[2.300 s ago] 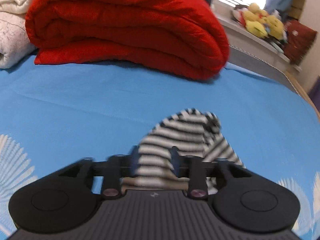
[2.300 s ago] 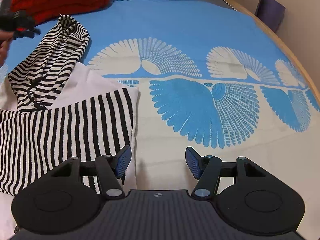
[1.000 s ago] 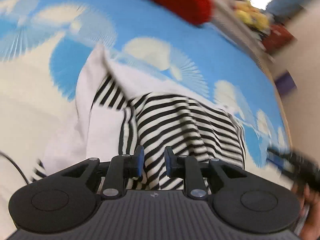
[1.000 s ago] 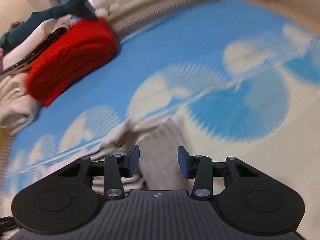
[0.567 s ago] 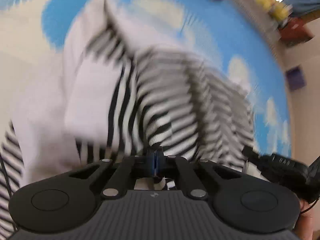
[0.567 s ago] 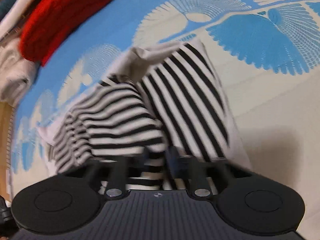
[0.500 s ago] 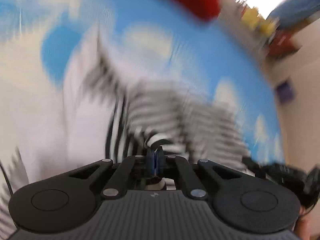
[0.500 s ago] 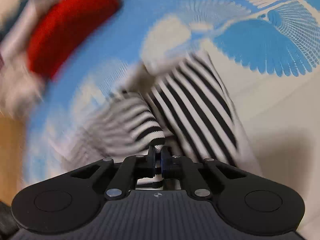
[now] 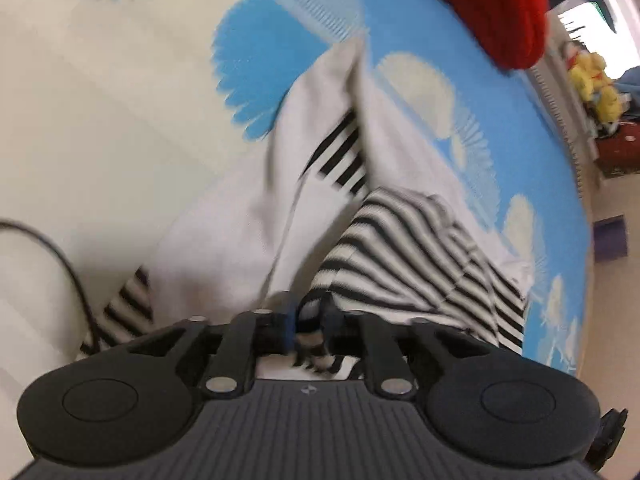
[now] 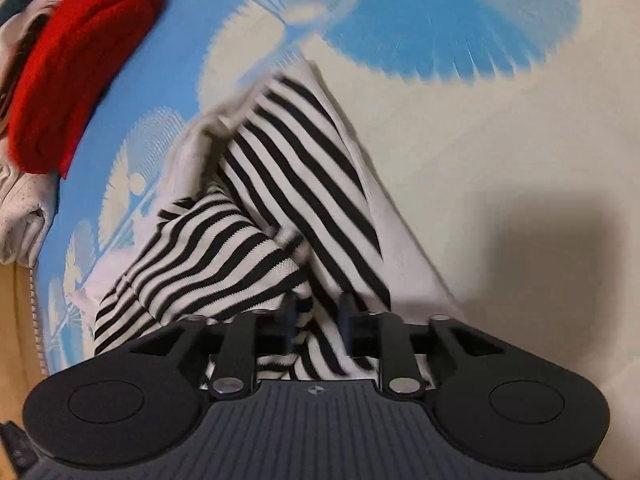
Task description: Fold small clothes
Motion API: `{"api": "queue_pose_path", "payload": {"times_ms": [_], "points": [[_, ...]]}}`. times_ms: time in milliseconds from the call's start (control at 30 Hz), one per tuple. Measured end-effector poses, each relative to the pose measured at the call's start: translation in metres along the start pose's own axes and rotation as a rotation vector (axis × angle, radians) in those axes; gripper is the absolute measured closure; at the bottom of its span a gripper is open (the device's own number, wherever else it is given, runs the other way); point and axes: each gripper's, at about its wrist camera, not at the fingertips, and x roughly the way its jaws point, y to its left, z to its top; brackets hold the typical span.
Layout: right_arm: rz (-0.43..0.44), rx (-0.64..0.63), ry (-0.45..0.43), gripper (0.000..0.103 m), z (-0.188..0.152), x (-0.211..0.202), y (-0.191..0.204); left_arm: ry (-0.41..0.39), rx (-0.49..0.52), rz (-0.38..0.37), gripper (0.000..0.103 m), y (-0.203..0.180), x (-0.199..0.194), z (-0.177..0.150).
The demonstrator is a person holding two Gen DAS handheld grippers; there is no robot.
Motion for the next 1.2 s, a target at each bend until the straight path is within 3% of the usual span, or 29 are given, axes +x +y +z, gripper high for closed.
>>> {"api": "queue_pose_path", "payload": {"times_ms": [33,67,200,233,267,300,333,433,500,600,667,800,867,933,1000,1033,1067,1133,1200], "points": [[0.002,-0.020,-0.029,0.056,0.001,-0.004,0.005,-0.032,0.007,-0.012,0.060,-0.003,-0.004,-0.001],[0.002,-0.036,-0.052,0.049,0.003,-0.007,0.009,-0.059,0.006,-0.018,0.059,-0.005,-0.007,-0.002],[-0.016,-0.042,-0.039,0.049,0.007,0.000,0.013,-0.048,-0.026,0.002,0.063,-0.006,0.003,-0.005],[-0.013,-0.033,-0.025,0.054,0.009,0.004,0.013,-0.033,-0.023,0.012,0.081,-0.004,0.003,-0.007],[0.002,-0.020,-0.020,0.075,0.008,0.007,0.011,-0.028,-0.019,0.017,0.102,-0.006,0.006,-0.007],[0.027,-0.004,-0.030,0.089,0.009,0.007,0.010,-0.052,-0.012,0.013,0.102,-0.005,0.000,-0.008],[0.061,0.009,-0.059,0.097,0.009,0.001,0.013,-0.090,0.007,0.006,0.102,-0.007,-0.011,-0.004],[0.090,-0.045,-0.142,0.098,0.009,-0.016,0.026,-0.217,0.099,-0.016,0.102,-0.022,-0.037,-0.001],[0.002,-0.058,-0.108,0.097,0.008,-0.007,0.026,-0.180,0.114,0.053,0.102,-0.023,-0.031,-0.003],[-0.099,0.033,0.009,0.084,0.005,0.016,0.008,-0.033,0.018,0.154,0.095,-0.001,-0.004,-0.008],[-0.103,0.020,-0.027,0.075,0.006,0.009,0.014,-0.082,0.040,0.162,0.087,-0.003,-0.013,-0.010],[-0.145,-0.120,-0.256,0.061,0.005,-0.024,0.042,-0.259,0.262,0.115,0.087,-0.043,-0.045,-0.016],[-0.102,-0.161,-0.304,0.060,0.005,-0.032,0.046,-0.241,0.290,0.077,0.087,-0.050,-0.043,-0.022],[-0.021,-0.158,-0.250,0.060,0.005,-0.025,0.046,-0.164,0.272,0.062,0.087,-0.048,-0.029,-0.026],[0.020,-0.141,-0.092,0.058,0.006,-0.003,0.042,-0.051,0.258,0.121,0.087,-0.040,-0.005,-0.030],[-0.032,-0.147,-0.002,0.057,0.003,0.013,0.039,-0.013,0.254,0.161,0.088,-0.036,0.004,-0.032],[-0.086,-0.151,0.026,0.060,-0.001,0.020,0.038,0.000,0.243,0.172,0.088,-0.031,0.006,-0.033],[-0.105,-0.151,-0.008,0.062,-0.003,0.018,0.042,-0.017,0.236,0.156,0.088,-0.031,-0.003,-0.032],[-0.067,-0.186,-0.055,0.059,-0.004,0.008,0.050,-0.084,0.269,0.122,0.086,-0.039,-0.018,-0.032]]}}
